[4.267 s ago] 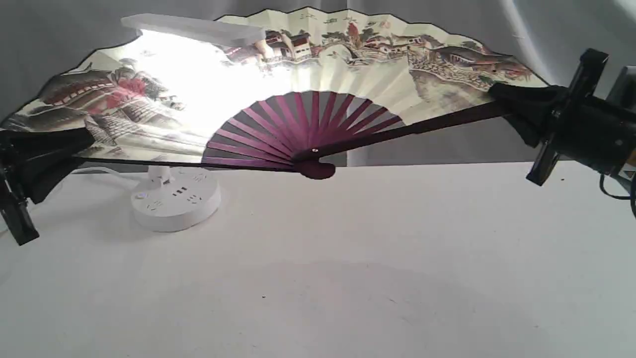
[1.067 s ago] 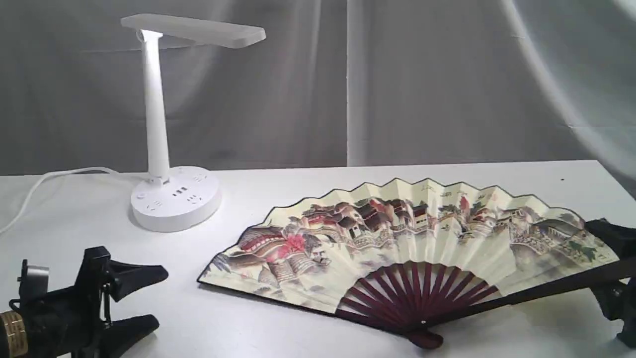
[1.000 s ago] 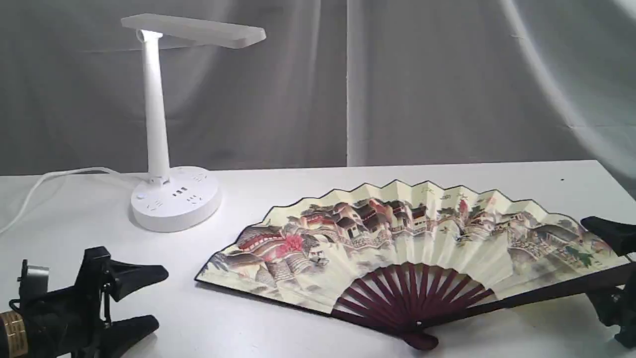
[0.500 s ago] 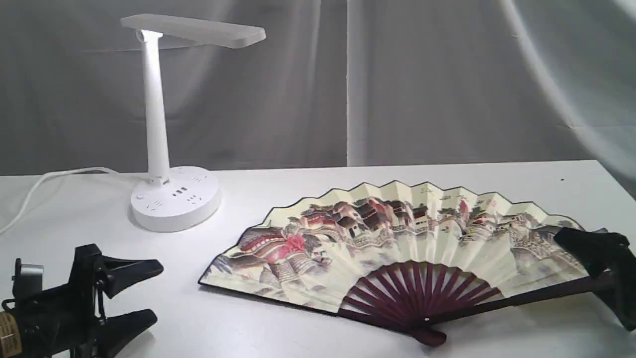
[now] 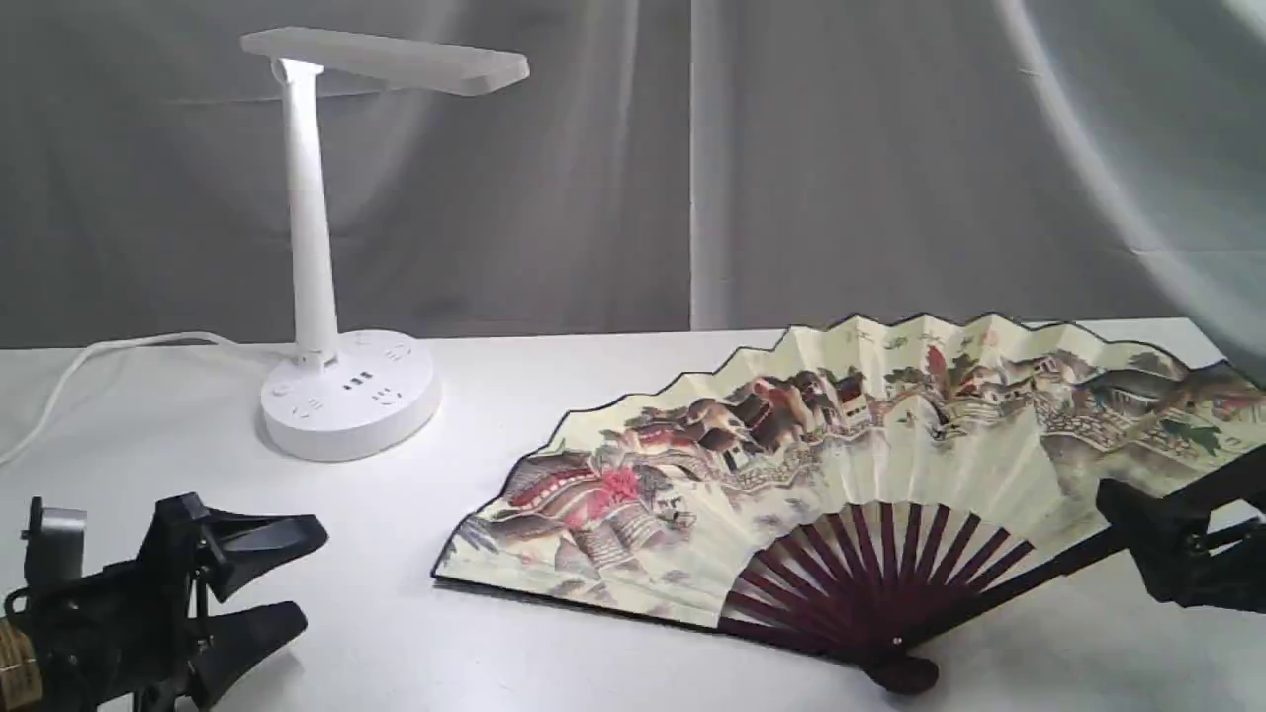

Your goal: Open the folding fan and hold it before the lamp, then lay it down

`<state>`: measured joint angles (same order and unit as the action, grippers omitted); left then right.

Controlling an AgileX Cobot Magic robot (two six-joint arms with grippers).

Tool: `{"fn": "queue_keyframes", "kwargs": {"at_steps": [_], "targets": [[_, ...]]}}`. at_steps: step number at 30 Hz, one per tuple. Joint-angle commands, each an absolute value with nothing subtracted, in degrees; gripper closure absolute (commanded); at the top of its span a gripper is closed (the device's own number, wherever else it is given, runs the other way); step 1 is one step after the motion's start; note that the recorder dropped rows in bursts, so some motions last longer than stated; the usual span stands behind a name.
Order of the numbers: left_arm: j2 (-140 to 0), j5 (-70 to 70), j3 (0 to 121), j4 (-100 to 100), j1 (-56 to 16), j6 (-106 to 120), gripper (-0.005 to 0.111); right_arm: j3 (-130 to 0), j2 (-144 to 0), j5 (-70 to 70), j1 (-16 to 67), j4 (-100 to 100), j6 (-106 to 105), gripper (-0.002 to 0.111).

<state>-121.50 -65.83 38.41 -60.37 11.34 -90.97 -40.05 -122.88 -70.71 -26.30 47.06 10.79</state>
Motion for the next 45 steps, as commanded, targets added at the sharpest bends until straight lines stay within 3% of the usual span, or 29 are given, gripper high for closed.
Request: {"fn": "queue_keyframes", "kwargs": {"at_steps": [1, 8, 13, 19, 27, 37, 45], "targets": [[-121.4, -66.4, 38.3, -59.3, 11.4, -87.3, 0.037, -40.8, -122.3, -70.0, -25.4, 52.6, 3.1, 0.011], [-121.4, -66.4, 38.3, -59.4, 11.4, -86.3, 0.037, -44.2, -122.3, -53.1, -18.9, 49.0, 12.3, 0.011], [-121.4, -66.4, 38.3, -59.2, 11.4, -86.3, 0.037, -44.2, -122.3, -52.2, -19.0, 36.4, 44.1, 0.011], [-121.4, -66.4, 38.3, -59.2, 11.4, -86.3, 0.037, -44.0, -122.3, -43.0, -19.4, 38.0, 74.6, 0.011], [-121.4, -66.4, 38.3, -59.8, 11.4, -86.3, 0.037, -43.3, -122.3, -50.5, -19.5, 46.6, 100.3, 0.011], [-121.4, -66.4, 38.3, -60.6, 11.4, -86.3, 0.037, -42.8, -122.3, -44.0, -21.2, 40.5, 89.2, 0.011], [-121.4, -67.8, 38.3, -59.8, 11.4, -86.3, 0.037, -37.9, -122.3, -49.7, -29.0, 51.5, 109.5, 0.011]]}}
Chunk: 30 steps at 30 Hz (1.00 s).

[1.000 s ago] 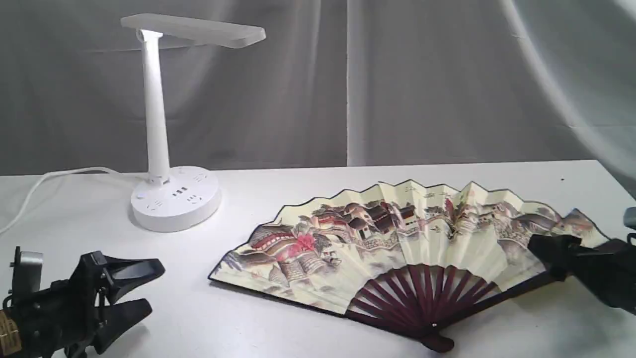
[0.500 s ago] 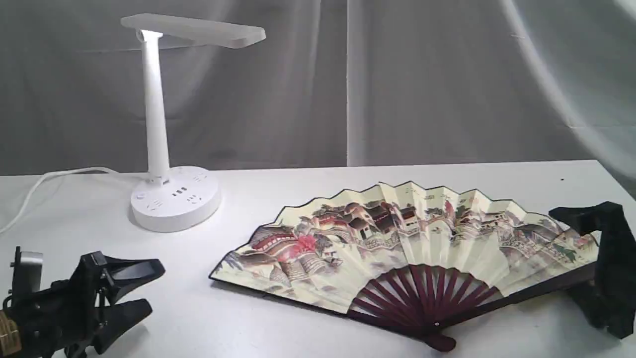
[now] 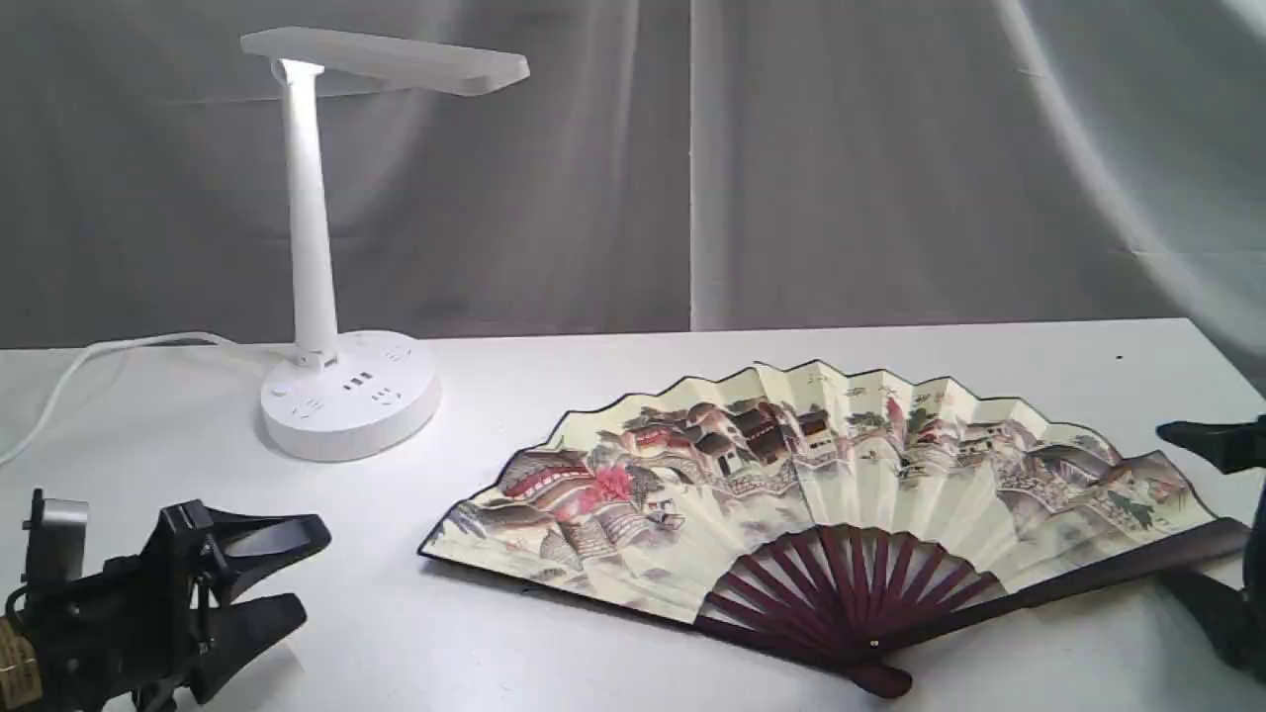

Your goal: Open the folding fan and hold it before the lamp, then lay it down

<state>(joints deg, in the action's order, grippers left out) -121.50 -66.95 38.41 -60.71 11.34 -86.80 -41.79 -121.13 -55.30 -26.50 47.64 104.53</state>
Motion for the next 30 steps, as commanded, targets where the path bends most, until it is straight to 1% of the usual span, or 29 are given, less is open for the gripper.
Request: {"fn": "queue_keyframes", "kwargs": {"at_steps": [1, 6, 9, 11, 13, 15, 16, 19, 20, 23, 26, 28, 30], "targets": [[-121.4, -67.8, 38.3, -59.5, 11.4, -86.3, 0.037, -36.9, -122.3, -52.4, -29.6, 50.9, 109.5, 0.011], [-121.4, -67.8, 38.3, -59.0, 11.4, -86.3, 0.037, -31.7, -122.3, -68.2, -31.4, 46.4, 107.5, 0.011], [-121.4, -67.8, 38.3, -59.0, 11.4, -86.3, 0.037, -30.0, -122.1, -70.0, -31.4, 41.5, 101.1, 0.013], [-121.4, -67.9, 38.3, -59.0, 11.4, -86.3, 0.037, -30.0, -121.1, -70.0, -31.4, 39.6, 96.6, 0.017], [-121.4, -68.4, 38.3, -59.0, 11.4, -86.3, 0.037, -30.1, -119.9, -70.0, -31.4, 39.3, 90.3, 0.026], [-121.4, -69.5, 38.3, -59.0, 11.4, -85.1, 0.040, -30.1, -118.3, -70.0, -31.4, 39.3, 85.9, 0.039], [-121.4, -70.0, 38.3, -59.0, 11.4, -84.9, 0.043, -30.1, -117.3, -70.0, -31.4, 39.3, 84.1, 0.048], [-121.4, -70.0, 38.3, -59.1, 11.4, -84.7, 0.059, -30.1, -113.6, -70.0, -31.4, 38.9, 80.4, 0.071], [-121.4, -70.0, 38.3, -59.4, 11.4, -84.4, 0.067, -30.1, -112.5, -70.0, -31.4, 38.9, 79.3, 0.078], [-121.2, -70.0, 38.3, -60.2, 11.4, -81.2, 0.082, -30.1, -107.9, -70.0, -31.4, 39.6, 72.1, 0.096], [-120.3, -70.0, 38.3, -61.3, 11.4, -78.2, 0.092, -30.1, -102.8, -70.0, -31.4, 41.5, 63.9, 0.106], [-119.1, -70.0, 38.3, -62.3, 11.4, -76.4, 0.097, -30.1, -99.7, -70.0, -31.1, 43.1, 59.9, 0.108], [-117.2, -70.0, 38.3, -63.7, 11.4, -76.0, 0.099, -30.1, -96.6, -70.0, -29.6, 44.6, 56.0, 0.108]]}}
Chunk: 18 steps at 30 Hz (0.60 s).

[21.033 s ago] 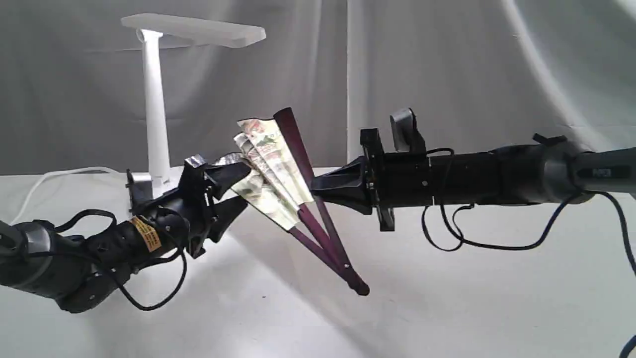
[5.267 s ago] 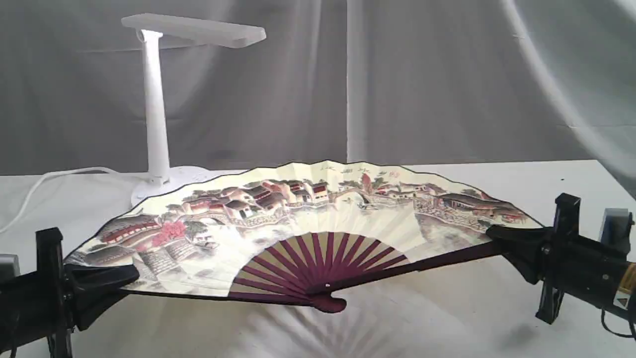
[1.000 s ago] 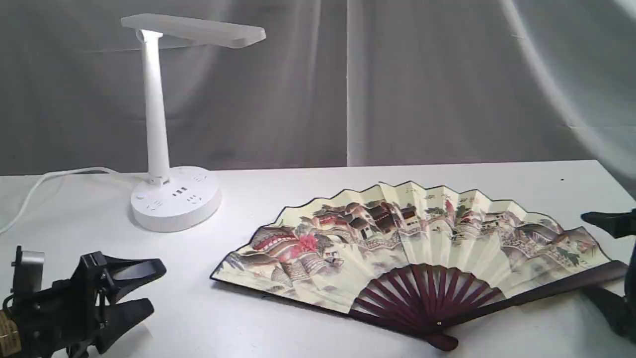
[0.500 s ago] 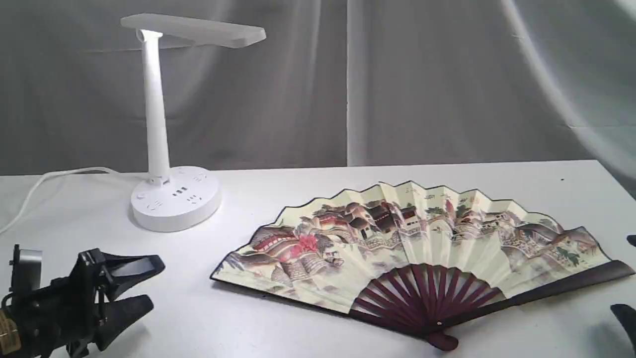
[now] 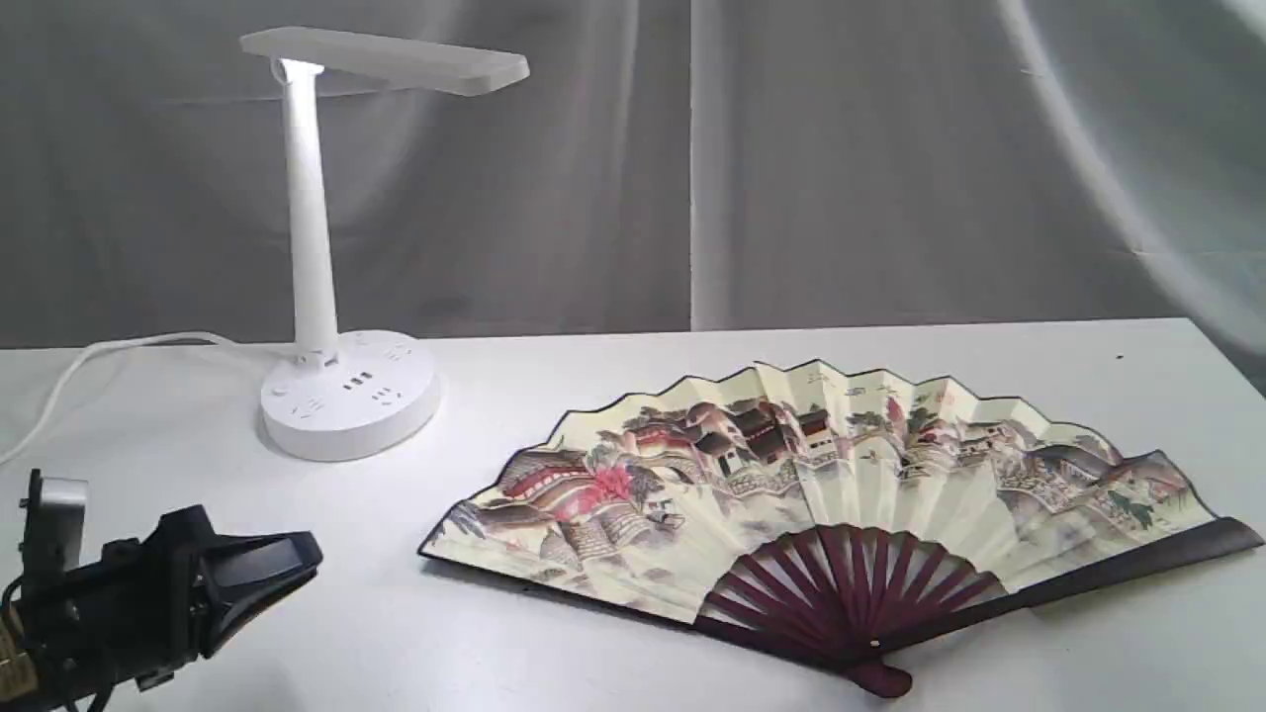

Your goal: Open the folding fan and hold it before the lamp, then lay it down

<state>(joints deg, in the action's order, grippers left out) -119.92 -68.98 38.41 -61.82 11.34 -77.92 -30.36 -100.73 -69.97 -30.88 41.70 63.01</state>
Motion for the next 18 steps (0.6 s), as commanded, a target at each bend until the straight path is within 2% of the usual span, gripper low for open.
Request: {"fn": "queue_keyframes", "kwargs": {"at_steps": [1, 5, 12, 14, 18], "targets": [[-116.5, -70.0, 38.3, -64.0, 11.4, -76.0, 0.099, -30.1, -95.1, -70.0, -28.4, 45.2, 53.5, 0.108], [-110.8, -68.1, 38.3, -67.1, 11.4, -76.0, 0.099, -30.1, -91.2, -70.0, -22.4, 47.2, 44.6, 0.108], [-97.6, -42.0, 38.3, -73.6, 11.3, -77.0, 0.099, -30.6, -89.0, -68.3, -8.8, 37.8, 27.3, 0.108], [-94.4, -34.9, 38.3, -75.8, 11.3, -79.1, 0.099, -32.6, -89.0, -59.5, -5.7, 34.3, 24.7, 0.108], [-88.0, -12.2, 38.3, -80.3, 9.0, -82.2, 0.099, -43.4, -89.1, -29.8, -0.2, 29.3, 22.3, 0.108]]}}
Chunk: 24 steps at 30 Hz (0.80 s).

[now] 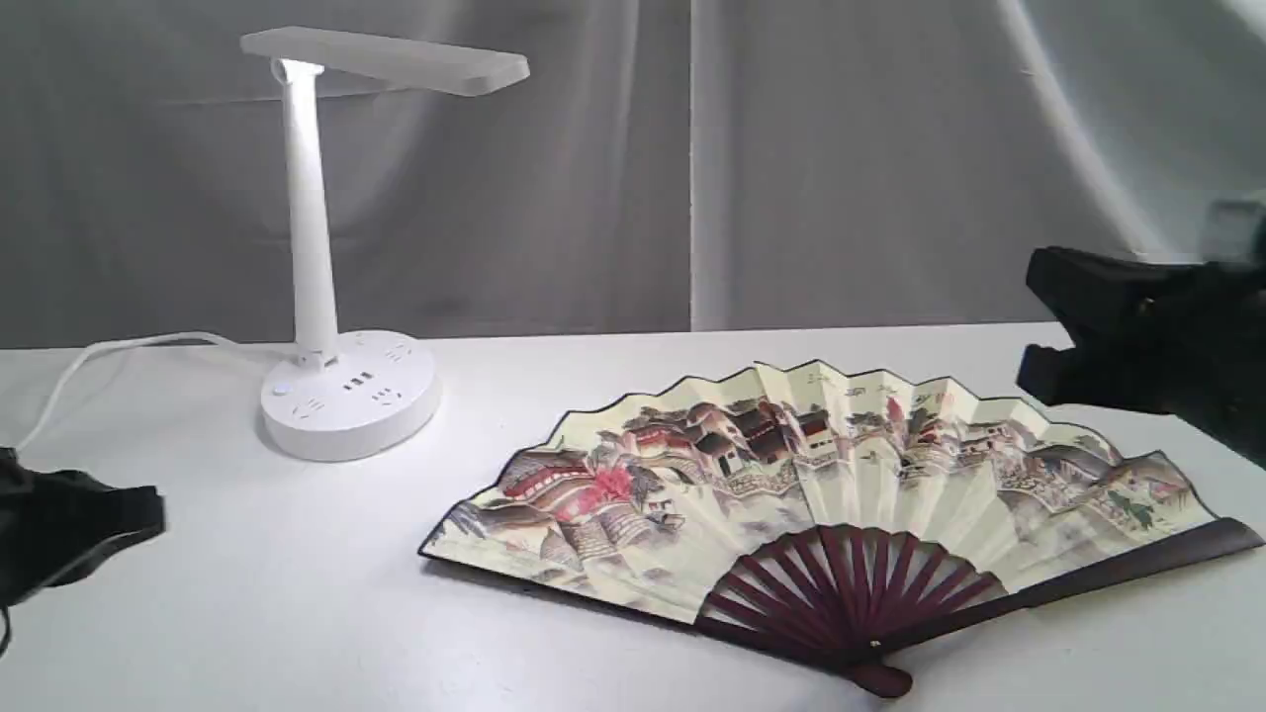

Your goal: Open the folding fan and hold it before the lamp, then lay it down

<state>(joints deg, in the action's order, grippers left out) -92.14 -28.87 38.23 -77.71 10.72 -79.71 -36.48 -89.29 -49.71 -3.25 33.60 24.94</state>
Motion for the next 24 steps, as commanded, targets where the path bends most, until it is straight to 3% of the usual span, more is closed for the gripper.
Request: {"fn": "queue_keyframes", "kwargs": {"at_steps": [1, 4, 10, 16, 24], "targets": [[-86.5, -5.4, 38.1, -80.4, 7.5, -82.4, 0.099, -45.8, -89.1, -22.5, 0.5, 29.3, 22.3, 0.108], [-83.2, 7.0, 37.5, -80.4, 3.0, -82.1, 0.099, -53.3, -89.2, -7.2, 2.4, 29.3, 22.4, 0.108], [-78.0, 18.5, 36.4, -80.3, -6.6, -80.2, 0.099, -55.8, -89.2, 4.3, 1.9, 28.4, 23.0, 0.108], [-73.3, 36.0, 35.0, -77.9, -13.9, -80.5, 0.099, -54.5, -88.1, 3.7, 0.6, 25.9, 23.2, 0.108], [-66.4, 35.9, 31.9, -73.5, -17.4, -80.9, 0.099, -44.1, -79.9, -8.8, 0.5, 25.2, 22.5, 0.108]]}}
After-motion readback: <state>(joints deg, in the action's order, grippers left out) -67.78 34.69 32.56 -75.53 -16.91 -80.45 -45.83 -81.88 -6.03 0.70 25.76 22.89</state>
